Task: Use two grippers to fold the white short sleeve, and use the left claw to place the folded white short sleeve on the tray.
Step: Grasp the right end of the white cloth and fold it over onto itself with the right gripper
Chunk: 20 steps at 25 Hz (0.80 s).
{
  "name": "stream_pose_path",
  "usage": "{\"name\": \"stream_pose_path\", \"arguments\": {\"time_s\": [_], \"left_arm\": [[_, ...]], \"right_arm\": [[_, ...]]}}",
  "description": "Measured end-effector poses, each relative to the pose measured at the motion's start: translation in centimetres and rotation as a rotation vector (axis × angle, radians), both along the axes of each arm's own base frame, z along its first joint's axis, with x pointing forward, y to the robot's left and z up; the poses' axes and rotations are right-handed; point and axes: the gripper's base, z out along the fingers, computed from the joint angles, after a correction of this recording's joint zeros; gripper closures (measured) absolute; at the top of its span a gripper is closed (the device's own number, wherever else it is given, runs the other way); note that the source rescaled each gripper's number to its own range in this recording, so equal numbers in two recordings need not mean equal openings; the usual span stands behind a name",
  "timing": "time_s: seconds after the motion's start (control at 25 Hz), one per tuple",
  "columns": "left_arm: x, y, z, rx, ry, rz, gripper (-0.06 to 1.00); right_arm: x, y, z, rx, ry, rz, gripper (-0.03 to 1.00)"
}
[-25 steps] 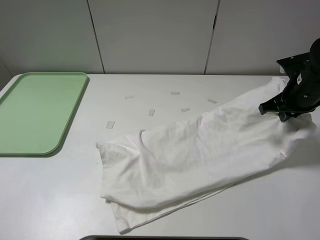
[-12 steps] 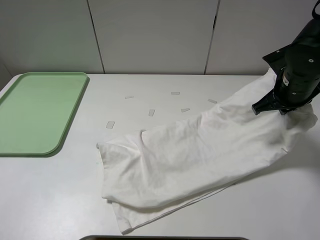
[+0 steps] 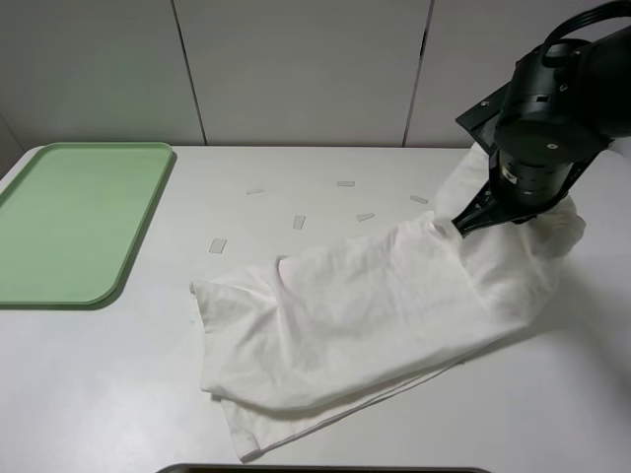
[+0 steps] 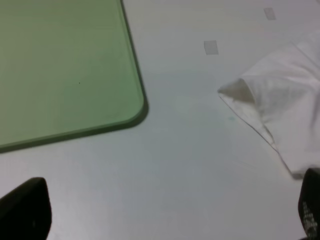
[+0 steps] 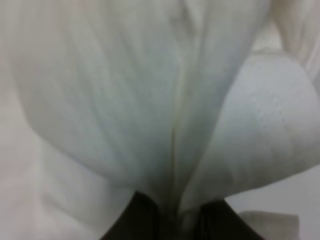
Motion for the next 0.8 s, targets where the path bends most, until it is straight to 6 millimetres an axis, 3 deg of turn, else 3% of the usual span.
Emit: {"name": "stream_pose_path", "arguments": {"time_s": [0.8], "left_arm": [[0.0, 0.0, 0.0, 0.000, 0.000, 0.000, -0.06]], "right_arm": [[-4.4, 7.4, -1.1, 0.298, 0.129, 0.024, 0.83]]}}
